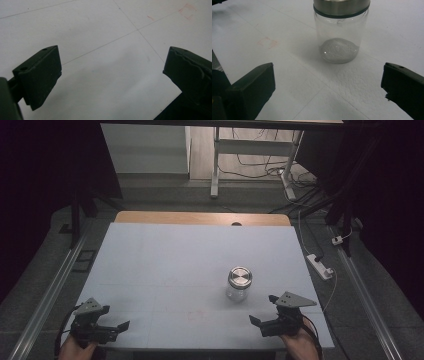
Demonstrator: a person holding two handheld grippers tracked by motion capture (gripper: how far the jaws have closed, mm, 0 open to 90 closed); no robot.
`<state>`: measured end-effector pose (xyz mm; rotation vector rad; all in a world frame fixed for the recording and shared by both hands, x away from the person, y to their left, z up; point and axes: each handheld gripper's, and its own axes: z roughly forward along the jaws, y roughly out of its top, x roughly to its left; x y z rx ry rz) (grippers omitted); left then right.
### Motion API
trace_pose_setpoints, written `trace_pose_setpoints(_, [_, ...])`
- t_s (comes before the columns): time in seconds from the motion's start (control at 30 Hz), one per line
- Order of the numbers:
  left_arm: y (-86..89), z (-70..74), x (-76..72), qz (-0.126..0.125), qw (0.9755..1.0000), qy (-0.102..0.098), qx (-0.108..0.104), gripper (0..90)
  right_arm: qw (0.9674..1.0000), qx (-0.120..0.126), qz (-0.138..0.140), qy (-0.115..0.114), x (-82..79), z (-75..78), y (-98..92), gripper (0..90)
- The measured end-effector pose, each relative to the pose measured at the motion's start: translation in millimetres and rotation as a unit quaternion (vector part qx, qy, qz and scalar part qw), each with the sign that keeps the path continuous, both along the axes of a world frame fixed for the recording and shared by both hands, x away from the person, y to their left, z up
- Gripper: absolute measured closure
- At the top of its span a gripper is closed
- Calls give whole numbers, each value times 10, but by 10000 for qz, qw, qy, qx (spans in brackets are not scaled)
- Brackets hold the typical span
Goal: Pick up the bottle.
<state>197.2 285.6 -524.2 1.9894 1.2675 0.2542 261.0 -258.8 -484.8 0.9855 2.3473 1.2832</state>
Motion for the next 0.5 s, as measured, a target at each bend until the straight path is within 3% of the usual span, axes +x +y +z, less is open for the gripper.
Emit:
trace_pose_setpoints(0.27, [-1,0,0,-14,10000,-2,-6,19,9998,103,43,145,80,24,80,0])
trace_pose_setpoints(0.5, [-1,0,1,-25,10000,-1,-2,18,9999,92,84,9,175,38,190,0])
